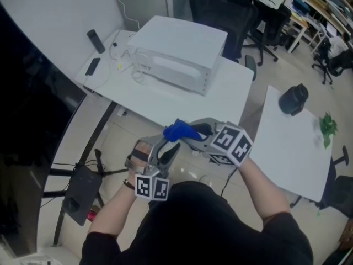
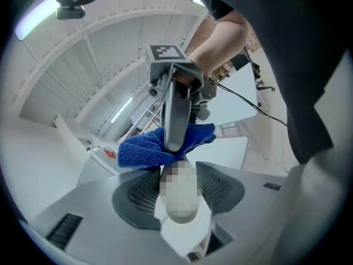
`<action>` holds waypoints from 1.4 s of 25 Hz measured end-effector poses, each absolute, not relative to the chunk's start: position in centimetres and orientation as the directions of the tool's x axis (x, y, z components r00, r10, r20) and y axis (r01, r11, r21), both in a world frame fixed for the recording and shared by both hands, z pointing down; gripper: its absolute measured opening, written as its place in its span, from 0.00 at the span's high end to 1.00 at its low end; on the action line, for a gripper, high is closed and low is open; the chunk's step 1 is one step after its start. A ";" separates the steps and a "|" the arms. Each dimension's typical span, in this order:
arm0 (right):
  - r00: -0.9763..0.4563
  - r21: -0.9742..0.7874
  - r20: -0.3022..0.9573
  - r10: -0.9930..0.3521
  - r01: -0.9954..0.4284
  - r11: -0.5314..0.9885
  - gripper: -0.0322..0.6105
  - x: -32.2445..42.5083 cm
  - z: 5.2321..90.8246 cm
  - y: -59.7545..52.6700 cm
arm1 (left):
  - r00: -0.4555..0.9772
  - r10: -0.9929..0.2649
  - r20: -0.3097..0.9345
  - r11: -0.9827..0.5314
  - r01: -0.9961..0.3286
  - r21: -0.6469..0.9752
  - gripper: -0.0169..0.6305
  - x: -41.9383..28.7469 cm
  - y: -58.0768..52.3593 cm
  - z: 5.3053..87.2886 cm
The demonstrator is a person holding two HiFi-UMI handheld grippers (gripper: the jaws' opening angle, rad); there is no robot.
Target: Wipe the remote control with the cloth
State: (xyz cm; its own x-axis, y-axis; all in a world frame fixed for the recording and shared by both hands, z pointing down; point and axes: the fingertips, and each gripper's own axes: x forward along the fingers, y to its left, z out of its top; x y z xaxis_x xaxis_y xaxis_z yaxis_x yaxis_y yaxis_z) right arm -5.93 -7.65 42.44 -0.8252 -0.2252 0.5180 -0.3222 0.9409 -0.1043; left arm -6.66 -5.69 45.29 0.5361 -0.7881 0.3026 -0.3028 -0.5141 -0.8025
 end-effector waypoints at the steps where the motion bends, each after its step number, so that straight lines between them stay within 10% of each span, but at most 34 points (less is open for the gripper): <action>1: -0.822 -0.105 0.517 -0.237 -0.336 0.936 0.76 -5.5 42.4 -8.1 | 0.540 -0.786 0.301 -0.513 -0.298 -0.805 0.66 -6.6 -5.5 45.3; 7: -0.838 -0.083 0.456 -0.298 -0.374 0.924 0.76 -4.6 40.7 -9.2 | 0.554 -0.782 0.286 -0.560 -0.421 -0.713 0.66 -7.0 -6.2 44.6; 11: -0.894 -0.116 0.167 -0.415 -0.436 0.893 0.76 -3.0 35.7 -9.6 | 0.644 -0.745 0.173 -0.657 -0.754 -0.019 0.66 -8.9 -9.1 42.3; 17: -0.900 -0.187 0.116 -0.420 -0.435 0.881 0.76 -4.2 38.0 -7.5 | 0.650 -0.729 -0.214 -0.543 -0.360 0.758 0.66 -11.2 -11.5 39.3; 24: -0.932 -0.060 0.210 -0.296 -0.314 0.947 0.76 -7.6 40.1 -4.5 | 0.654 -0.655 -0.379 -0.494 0.009 0.869 0.66 -9.9 -10.6 38.7; 35: -0.890 -0.042 0.152 -0.430 -0.440 0.897 0.76 -2.8 36.6 -9.1 | 0.777 -0.497 -0.387 -0.528 0.083 0.845 0.66 -7.9 -7.1 38.7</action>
State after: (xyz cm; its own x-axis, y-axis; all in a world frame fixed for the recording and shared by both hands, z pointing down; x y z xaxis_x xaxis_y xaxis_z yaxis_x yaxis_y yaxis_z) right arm -2.77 -9.10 36.63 -0.8900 -0.4300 0.1520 -0.4404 0.8968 -0.0418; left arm -7.94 -7.13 38.66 0.7769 -0.4971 -0.3865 0.0830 -0.5276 0.8454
